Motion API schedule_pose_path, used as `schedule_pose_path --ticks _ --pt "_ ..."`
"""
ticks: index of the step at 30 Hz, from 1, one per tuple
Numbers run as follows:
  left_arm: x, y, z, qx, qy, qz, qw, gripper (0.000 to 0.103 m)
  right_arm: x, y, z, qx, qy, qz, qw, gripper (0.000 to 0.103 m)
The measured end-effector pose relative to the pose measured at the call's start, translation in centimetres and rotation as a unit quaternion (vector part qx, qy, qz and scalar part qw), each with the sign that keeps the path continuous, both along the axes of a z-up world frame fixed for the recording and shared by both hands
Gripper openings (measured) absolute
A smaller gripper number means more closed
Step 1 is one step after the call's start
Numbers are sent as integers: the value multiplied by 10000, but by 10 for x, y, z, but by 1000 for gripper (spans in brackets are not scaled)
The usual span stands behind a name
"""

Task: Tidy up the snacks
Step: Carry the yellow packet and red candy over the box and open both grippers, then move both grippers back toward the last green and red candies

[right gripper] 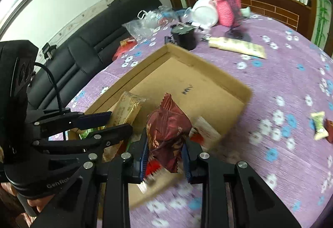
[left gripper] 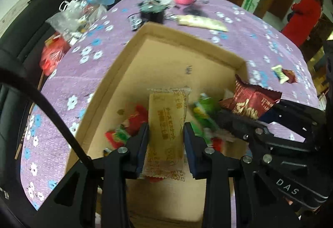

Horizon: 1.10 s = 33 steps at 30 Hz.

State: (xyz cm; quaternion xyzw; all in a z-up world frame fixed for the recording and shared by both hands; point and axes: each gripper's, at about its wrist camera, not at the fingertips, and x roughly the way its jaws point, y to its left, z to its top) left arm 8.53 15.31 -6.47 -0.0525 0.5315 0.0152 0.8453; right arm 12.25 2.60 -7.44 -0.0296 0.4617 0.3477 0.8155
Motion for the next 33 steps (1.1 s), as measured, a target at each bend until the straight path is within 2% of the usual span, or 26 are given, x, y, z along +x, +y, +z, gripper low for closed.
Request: schedule_pose_path --ticks 3,5,6,8,10,12,14,17,20,24,26,30,33 --pt "0 10 -6 -18 52 115 9999 37 3 9 -6 -162 44 -9 9999 30" --pt "0 11 -7 74 43 160 9998 42 2 9 -7 -282 -39 -77 9996 41" --pt "-1 11 -6 113 19 149 9998 44 1 8 -7 -297 -48 -95 9995 50" --pt "-2 9 -4 209 13 143 9997 53 -2 6 -4 -232 -94 -121 9996 51" --pt "-2 8 0 325 33 262 9991 70 -2 1 -1 -198 -97 -159 9996 52" --pt "-3 7 6 263 -3 379 9989 77 -3 -10 0 -137 -96 -280 9995 54" --pt "-3 2 15 69 -122 454 9989 77 -3 -22 3 -92 -112 -438 9989 59" --pt "3 -19 28 -133 -210 233 9994 78 -3 -56 7 1 -213 -772 9968 60" --pt "14 -53 38 -32 -226 -136 9996 78 3 -108 8 -4 -392 -1346 9901 67" --pt "34 -97 42 45 -148 -499 9986 78 25 -196 2 1 -365 -2310 9723 70" --pt "44 -116 43 57 -131 -585 9982 78 40 -228 -2 -34 -322 -2540 9667 71" --pt "67 -154 39 114 14 -725 9973 77 72 -258 -12 -455 -391 -2240 9727 71" --pt "81 -174 35 164 107 -812 9965 77 87 -256 -25 -896 -497 -1411 9847 71"
